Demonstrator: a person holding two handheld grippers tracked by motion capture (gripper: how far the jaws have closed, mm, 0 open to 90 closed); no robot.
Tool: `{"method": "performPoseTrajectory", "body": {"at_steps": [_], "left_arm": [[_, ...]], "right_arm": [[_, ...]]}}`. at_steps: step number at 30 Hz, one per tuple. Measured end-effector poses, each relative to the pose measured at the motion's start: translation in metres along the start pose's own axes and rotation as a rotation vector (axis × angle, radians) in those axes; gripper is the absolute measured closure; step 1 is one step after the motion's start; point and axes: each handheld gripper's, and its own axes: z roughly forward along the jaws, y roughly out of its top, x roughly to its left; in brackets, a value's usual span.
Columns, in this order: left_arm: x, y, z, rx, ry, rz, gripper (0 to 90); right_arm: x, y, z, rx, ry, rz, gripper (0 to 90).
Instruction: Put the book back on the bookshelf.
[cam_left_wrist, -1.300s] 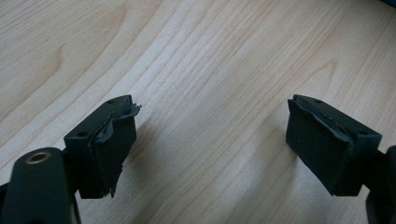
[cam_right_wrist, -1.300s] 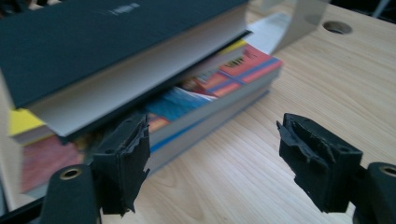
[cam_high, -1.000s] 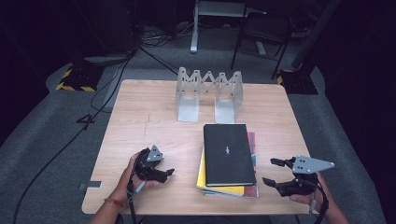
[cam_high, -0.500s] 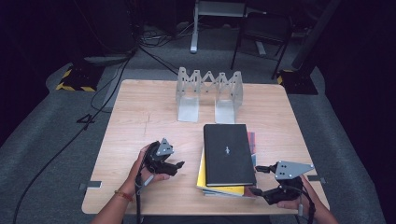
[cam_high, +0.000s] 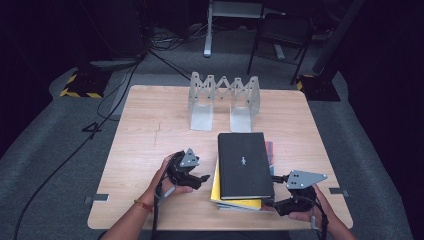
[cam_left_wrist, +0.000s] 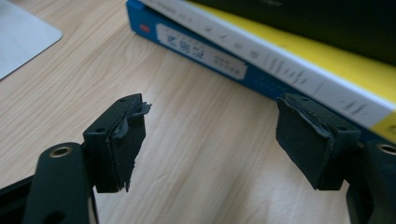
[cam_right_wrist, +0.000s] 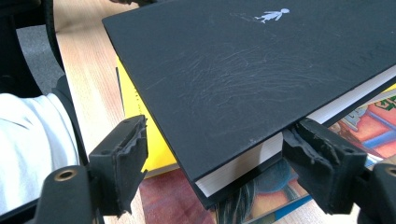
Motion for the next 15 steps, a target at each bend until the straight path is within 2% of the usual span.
{"method": "performPoseTrajectory", "body": {"at_steps": [3,5,9,12,15], "left_arm": [[-0.0063,0.0005,0.0029,0.012,-0.009,0.026,23.4],[-0.0083,0.0005,0.0033,0.015,0.001,0.038,23.9],[-0.0074,-0.0012,0.0007,-0.004,-0.033,0.019,23.7],[-0.0082,-0.0017,0.0014,0.003,-0.027,0.027,23.6],[-0.0082,-0.0031,0.0018,-0.001,-0.031,0.018,24.2]], "right_arm": [[0.0000,-0.0008,-0.0003,-0.002,-0.007,0.001,25.1],[0.0001,-0.0007,-0.0003,0.001,-0.012,-0.007,25.8],[0.0003,-0.0017,0.0003,0.006,-0.022,-0.010,26.0],[0.0000,-0.0018,0.0002,0.006,-0.023,-0.010,26.2],[-0.0002,-0.0019,0.0003,0.005,-0.023,-0.010,26.3]]}}
